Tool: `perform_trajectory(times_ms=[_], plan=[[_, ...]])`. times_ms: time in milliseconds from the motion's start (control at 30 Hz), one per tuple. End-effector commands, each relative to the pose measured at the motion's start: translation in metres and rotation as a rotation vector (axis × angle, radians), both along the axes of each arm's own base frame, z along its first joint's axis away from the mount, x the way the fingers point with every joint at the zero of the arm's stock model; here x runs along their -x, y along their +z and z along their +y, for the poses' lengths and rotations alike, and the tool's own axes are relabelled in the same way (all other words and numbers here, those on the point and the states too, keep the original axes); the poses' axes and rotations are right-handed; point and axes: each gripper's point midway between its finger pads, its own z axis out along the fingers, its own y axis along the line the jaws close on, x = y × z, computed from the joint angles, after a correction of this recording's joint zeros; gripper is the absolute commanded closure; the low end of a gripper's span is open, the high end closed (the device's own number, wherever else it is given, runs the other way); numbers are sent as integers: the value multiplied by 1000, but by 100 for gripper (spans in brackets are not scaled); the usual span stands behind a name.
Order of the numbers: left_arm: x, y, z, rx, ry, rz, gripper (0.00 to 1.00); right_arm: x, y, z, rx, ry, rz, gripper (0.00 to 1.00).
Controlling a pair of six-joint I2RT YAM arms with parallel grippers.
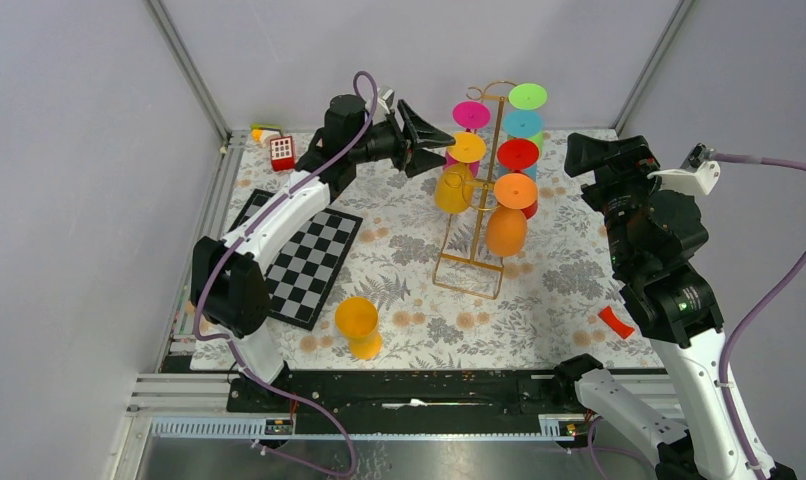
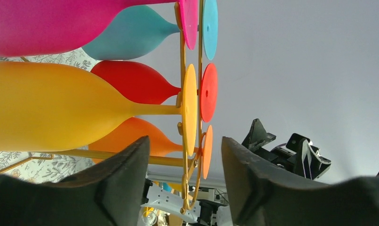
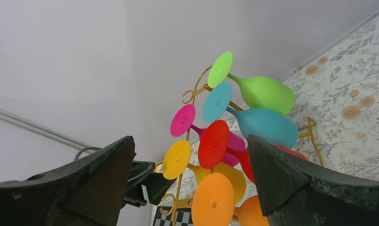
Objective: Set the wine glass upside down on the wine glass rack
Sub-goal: Turn the wine glass upside down at the wine rack.
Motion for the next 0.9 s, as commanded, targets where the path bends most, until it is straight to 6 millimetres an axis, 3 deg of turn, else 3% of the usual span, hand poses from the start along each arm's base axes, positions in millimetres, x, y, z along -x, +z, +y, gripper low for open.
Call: perform_trajectory(times_ms=[0, 100, 300, 467, 867], plan=[[11, 26, 5, 30, -7, -104, 37, -1, 5, -6, -19, -29, -17, 4], [10, 36, 9, 47, 32, -148, 27, -1, 3, -6, -15, -30, -14, 4], [9, 49, 26, 68, 97, -226, 25, -1, 0, -6, -11, -32, -8, 4], [12, 47, 49, 34, 137, -294, 25, -3, -4, -4, -9, -24, 0, 4], [59, -15, 110, -418, 160, -487, 25, -13, -11, 3, 8, -6, 27, 4]])
